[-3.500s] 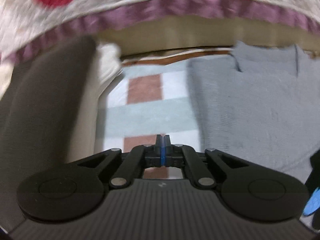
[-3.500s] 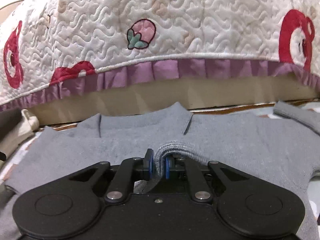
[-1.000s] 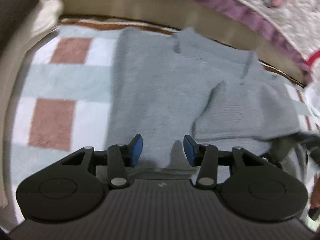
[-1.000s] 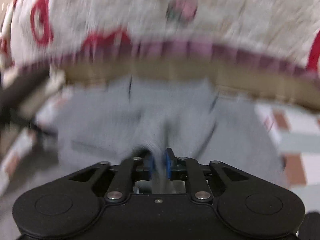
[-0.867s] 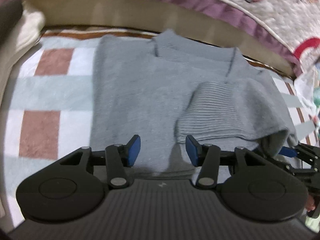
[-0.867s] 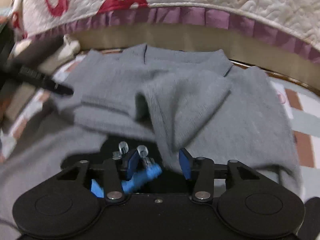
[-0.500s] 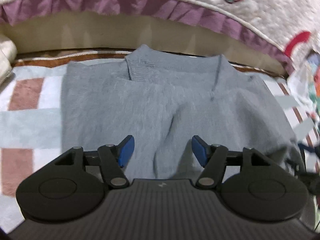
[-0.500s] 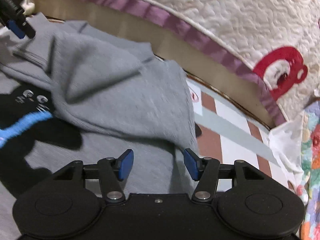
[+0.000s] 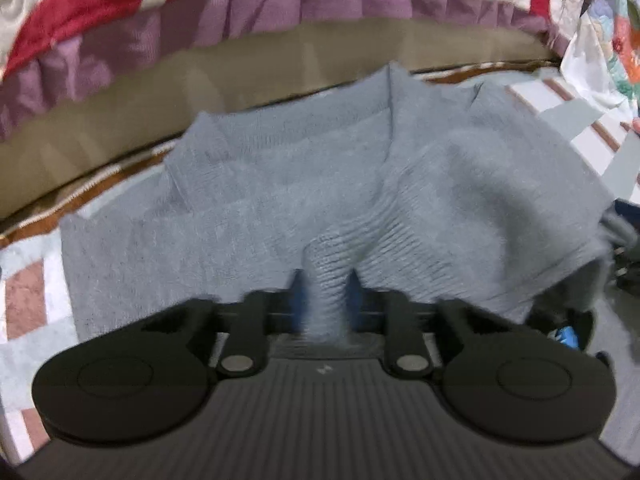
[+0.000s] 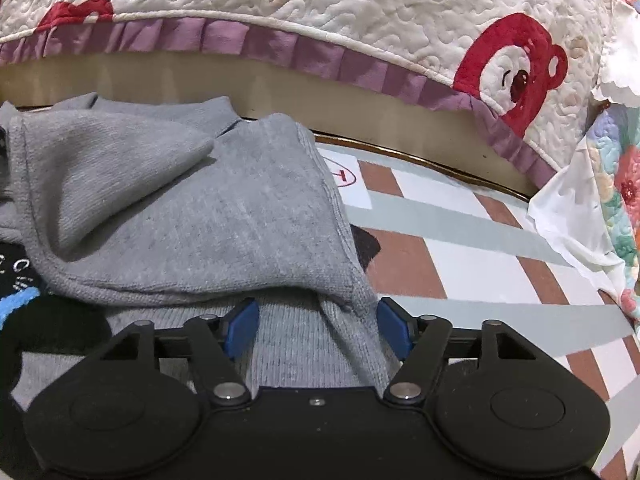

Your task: Fold clothes

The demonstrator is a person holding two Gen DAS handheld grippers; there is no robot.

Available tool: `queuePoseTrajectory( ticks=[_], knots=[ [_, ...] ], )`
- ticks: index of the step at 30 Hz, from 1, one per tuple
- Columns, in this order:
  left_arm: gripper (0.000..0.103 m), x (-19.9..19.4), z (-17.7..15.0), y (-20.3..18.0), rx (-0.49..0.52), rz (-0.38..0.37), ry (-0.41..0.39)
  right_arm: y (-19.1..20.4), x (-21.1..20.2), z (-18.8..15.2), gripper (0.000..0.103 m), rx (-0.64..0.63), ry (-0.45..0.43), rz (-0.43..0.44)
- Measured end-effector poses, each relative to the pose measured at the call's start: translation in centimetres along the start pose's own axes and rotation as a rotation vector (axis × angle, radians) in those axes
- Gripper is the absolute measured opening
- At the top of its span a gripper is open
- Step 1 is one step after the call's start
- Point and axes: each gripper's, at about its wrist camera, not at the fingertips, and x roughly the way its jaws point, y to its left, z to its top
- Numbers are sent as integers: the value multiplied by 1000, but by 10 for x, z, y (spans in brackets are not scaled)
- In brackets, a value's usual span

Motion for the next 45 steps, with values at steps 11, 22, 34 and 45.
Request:
queuePoseTrajectory(
  ticks=[11,22,34,45],
  knots=[
    [14,-51,-10,51,-263,117,-18,-37,13,-18,90,259,-1,107],
    [17,-39,-39,93,-421,152,150,-35,13,-19,92,269,-19,99],
    [13,-65,-20,56,-130,174,56,-35,13,-20,92,268,-28,93],
    [20,-101,-39,85,-245,320,152,-35,14,-20,93,268,-27,91]
  ],
)
